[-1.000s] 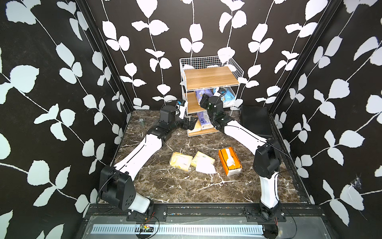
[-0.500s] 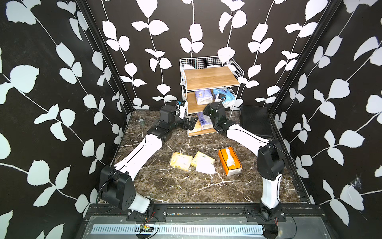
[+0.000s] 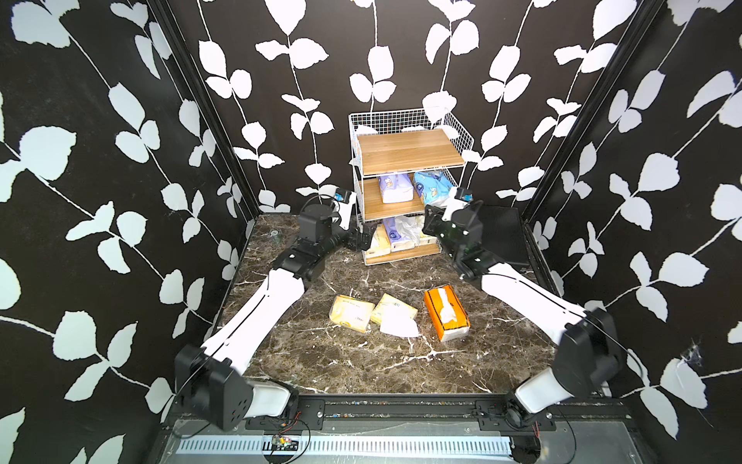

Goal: Remove the tissue boxes from the shelf
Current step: Adjust the shelf at the center of the board.

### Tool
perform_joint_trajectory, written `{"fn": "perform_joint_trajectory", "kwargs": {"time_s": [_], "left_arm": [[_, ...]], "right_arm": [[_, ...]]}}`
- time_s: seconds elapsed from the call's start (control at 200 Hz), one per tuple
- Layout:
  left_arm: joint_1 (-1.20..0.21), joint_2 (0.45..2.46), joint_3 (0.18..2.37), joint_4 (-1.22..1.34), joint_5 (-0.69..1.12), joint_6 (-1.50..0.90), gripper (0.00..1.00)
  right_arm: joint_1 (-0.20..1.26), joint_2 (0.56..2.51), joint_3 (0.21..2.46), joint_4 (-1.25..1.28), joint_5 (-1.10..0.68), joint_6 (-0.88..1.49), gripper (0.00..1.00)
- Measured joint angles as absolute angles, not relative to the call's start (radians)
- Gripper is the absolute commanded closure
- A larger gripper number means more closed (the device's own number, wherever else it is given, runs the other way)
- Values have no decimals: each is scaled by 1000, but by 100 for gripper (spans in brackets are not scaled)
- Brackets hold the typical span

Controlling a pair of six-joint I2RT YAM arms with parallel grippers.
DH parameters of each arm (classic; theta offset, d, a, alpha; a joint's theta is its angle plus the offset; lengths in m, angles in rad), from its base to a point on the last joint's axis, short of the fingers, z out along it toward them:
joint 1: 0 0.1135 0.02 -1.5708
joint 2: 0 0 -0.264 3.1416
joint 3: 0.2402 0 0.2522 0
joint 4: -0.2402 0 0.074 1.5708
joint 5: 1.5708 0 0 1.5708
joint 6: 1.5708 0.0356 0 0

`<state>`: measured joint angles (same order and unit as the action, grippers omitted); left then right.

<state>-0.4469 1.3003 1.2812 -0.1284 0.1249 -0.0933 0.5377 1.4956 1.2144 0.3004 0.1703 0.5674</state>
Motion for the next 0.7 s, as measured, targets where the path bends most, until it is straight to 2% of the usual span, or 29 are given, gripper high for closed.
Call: {"fn": "perform_joint_trajectory", "kwargs": {"time_s": [0.205, 0.57, 0.7], "left_arm": [[-446, 1244, 1302, -57, 124, -121, 1], [-446, 1518, 1368, 62, 214, -173, 2], [-446, 1548, 1369, 89, 231, -197, 6]], "right_arm": [[534, 1330, 1110, 276, 112, 532, 55], [534, 1096, 916, 167, 29, 485, 42], [534, 1011, 878, 121, 24, 460, 38]]}}
